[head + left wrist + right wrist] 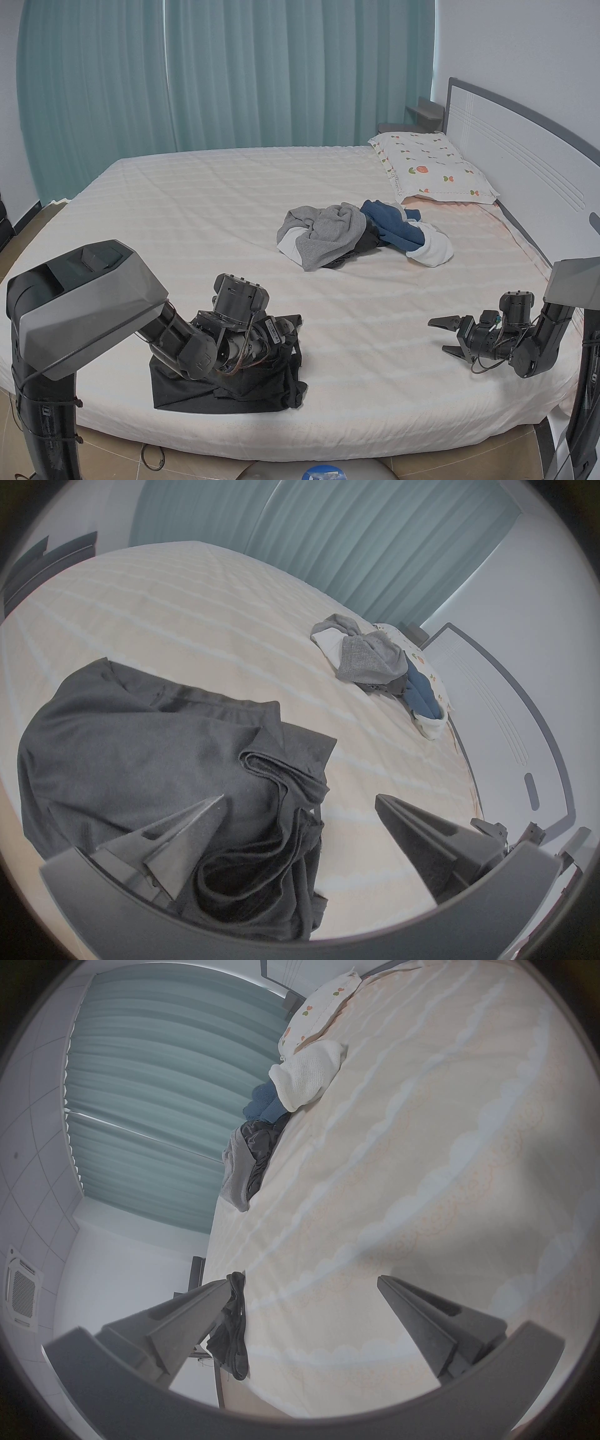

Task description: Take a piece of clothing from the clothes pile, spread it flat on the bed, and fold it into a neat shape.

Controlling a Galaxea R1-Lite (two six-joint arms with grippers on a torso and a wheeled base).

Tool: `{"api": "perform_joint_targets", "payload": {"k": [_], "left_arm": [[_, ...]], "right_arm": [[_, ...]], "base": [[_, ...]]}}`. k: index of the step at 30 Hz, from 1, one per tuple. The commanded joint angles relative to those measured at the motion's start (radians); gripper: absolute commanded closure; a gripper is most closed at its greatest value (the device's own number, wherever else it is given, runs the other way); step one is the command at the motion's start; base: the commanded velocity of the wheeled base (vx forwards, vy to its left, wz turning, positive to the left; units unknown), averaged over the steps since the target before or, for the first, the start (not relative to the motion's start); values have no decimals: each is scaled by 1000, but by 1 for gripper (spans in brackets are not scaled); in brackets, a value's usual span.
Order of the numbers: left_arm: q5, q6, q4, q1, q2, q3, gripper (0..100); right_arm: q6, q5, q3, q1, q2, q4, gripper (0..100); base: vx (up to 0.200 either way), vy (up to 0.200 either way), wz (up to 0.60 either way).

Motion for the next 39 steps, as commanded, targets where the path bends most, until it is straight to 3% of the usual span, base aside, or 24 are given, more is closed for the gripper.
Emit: {"api": "perform_joint_targets", "payload": {"k": [1, 8, 14, 17, 22, 29, 33, 39], "left_arm": [[0, -31, -7, 3, -57, 67, 0], [-20, -114, -30, 63, -180, 200, 0], [-50, -158, -139, 152, -215, 320, 0], [-66, -235, -171, 165, -204, 338, 0], [-79, -252, -188, 207, -206, 331, 0], [-168, -257, -191, 321, -224, 335, 0], [-238, -257, -193, 402, -212, 335, 0], [-347, -252, -194, 490, -180, 331, 0]], "right_arm": [[-1, 1, 1, 0, 0, 0, 0], [-10, 1, 3, 0, 2, 0, 0], [-15, 1, -2, 0, 5, 0, 0], [-15, -1, -8, 0, 6, 4, 0], [-13, -12, -19, 3, 6, 7, 0], [-13, -127, -26, 69, -17, 7, 0], [-15, -240, -23, 129, -35, 7, 0], [-15, -348, -25, 198, -66, 10, 0]], "base": [[0, 0, 0], [-143, 0, 0], [-33, 0, 0], [0, 0, 0], [0, 0, 0], [0, 143, 0], [0, 200, 0], [0, 200, 0]]}}
